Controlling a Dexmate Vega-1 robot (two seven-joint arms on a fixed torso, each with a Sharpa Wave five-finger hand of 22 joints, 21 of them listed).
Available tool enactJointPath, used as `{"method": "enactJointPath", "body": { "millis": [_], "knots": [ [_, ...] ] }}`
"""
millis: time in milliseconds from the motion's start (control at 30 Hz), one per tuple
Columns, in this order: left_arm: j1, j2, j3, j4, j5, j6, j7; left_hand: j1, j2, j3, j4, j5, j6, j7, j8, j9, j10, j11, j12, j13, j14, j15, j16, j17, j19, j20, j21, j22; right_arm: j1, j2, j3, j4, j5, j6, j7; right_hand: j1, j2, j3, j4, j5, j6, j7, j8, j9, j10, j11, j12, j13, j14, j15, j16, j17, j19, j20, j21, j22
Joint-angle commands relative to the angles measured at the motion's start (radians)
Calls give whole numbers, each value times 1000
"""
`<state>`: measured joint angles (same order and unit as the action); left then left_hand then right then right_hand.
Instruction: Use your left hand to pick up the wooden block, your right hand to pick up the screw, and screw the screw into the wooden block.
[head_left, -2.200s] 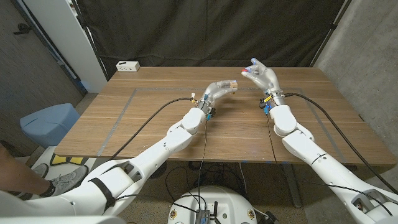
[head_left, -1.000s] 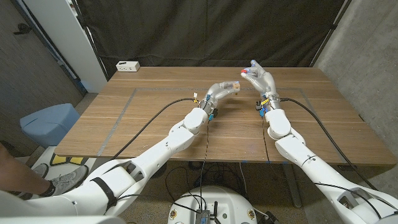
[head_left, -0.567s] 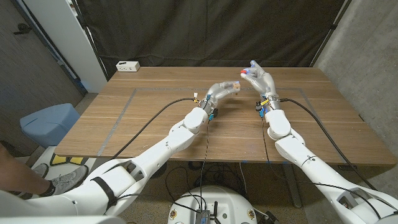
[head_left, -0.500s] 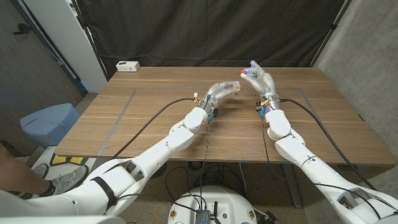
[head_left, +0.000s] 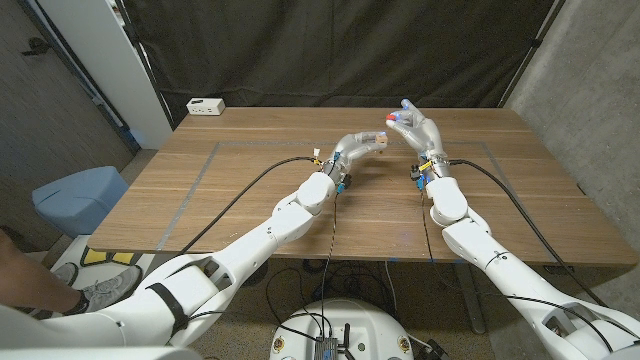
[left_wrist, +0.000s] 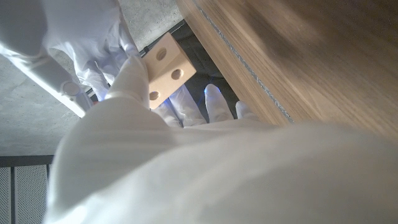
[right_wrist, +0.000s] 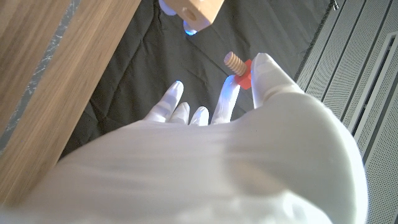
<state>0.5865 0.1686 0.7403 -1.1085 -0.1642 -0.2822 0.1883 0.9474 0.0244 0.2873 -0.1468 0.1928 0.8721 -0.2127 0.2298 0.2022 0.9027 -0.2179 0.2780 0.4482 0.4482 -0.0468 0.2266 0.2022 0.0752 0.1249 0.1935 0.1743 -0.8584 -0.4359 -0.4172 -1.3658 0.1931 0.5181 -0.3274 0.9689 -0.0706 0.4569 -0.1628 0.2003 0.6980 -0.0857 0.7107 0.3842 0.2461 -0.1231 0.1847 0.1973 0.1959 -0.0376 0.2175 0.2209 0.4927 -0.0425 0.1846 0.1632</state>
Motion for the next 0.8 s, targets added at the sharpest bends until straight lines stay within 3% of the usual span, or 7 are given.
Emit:
{"method": "enactJointPath", "body": {
  "millis": [33,800],
  "knots": [
    [-8,3,12,-4,30,6,18,2,9,-1,2,3,42,9,9,5,7,-3,8,67,6,-101,3,1,7,2,8,6,-6,-11,1,-18,8,-20,10,-1,-1,-4,5,7,-4,0,-4,-3,-1,-2,3,3,0,-73,2,3,-4,-74,-1,3],
    [-6,4,14,-7,37,8,26,2,12,-3,2,3,42,10,9,5,8,-3,5,69,6,-101,3,2,6,2,7,6,-14,-18,-1,-34,26,-48,20,-11,0,-13,9,8,-3,4,-5,-18,1,9,6,3,-2,-69,3,4,-7,-70,0,3]
  ]
}}
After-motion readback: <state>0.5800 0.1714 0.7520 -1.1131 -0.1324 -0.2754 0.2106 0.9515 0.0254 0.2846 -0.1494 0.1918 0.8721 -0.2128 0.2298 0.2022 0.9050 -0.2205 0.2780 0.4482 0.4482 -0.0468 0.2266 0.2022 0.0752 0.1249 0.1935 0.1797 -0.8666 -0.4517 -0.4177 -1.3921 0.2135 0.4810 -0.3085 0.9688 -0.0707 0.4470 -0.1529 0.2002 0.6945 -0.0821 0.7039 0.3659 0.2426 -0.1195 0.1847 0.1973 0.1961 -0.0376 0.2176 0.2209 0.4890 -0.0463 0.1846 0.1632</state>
